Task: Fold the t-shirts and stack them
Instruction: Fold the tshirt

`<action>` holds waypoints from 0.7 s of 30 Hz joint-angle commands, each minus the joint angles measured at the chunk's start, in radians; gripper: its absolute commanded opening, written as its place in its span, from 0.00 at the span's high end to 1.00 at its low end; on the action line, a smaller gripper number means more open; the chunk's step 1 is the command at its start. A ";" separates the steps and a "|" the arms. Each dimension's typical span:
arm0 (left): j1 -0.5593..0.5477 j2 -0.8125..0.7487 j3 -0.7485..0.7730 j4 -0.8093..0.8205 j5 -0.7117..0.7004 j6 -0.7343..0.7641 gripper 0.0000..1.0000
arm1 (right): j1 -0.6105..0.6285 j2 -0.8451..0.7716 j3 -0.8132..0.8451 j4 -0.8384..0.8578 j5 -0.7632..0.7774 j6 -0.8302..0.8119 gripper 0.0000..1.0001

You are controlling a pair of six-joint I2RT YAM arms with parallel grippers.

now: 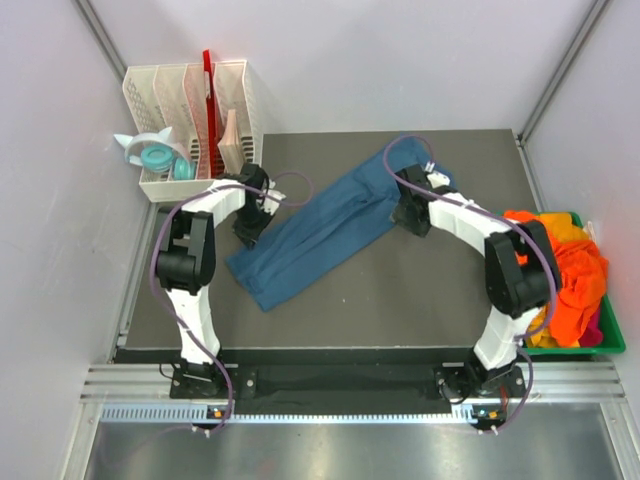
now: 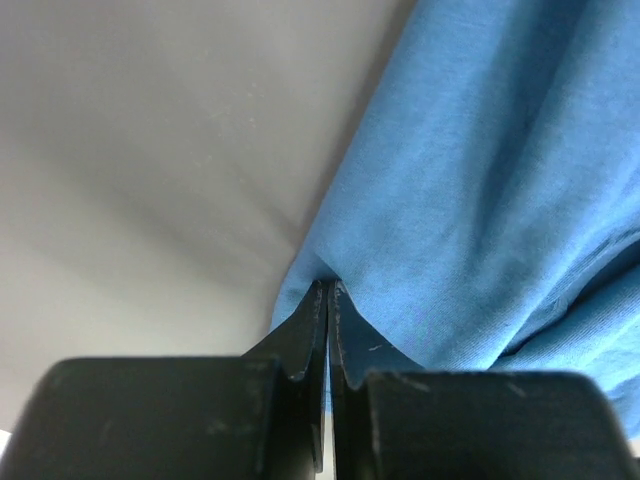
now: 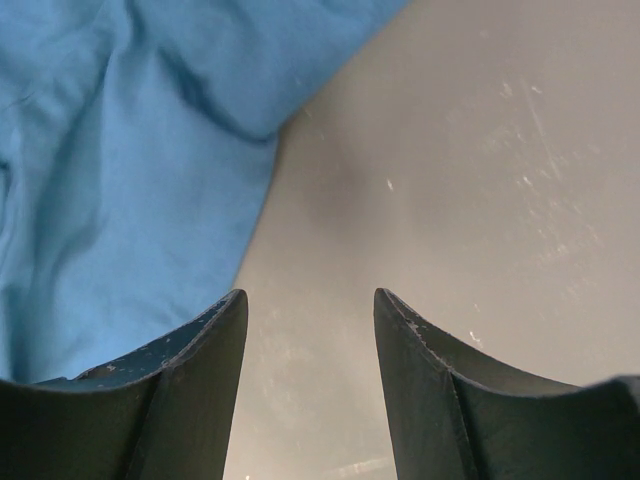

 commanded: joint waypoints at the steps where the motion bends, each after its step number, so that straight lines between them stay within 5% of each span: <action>1: -0.005 0.014 -0.124 -0.047 -0.060 0.090 0.98 | -0.023 0.130 0.130 -0.031 0.024 -0.021 0.47; 9: -0.118 -0.094 -0.312 -0.133 -0.093 0.180 0.98 | -0.086 0.373 0.457 -0.204 0.036 -0.090 0.47; 21: -0.385 -0.089 -0.321 -0.208 -0.036 0.144 0.98 | -0.117 0.631 0.882 -0.345 -0.017 -0.190 0.46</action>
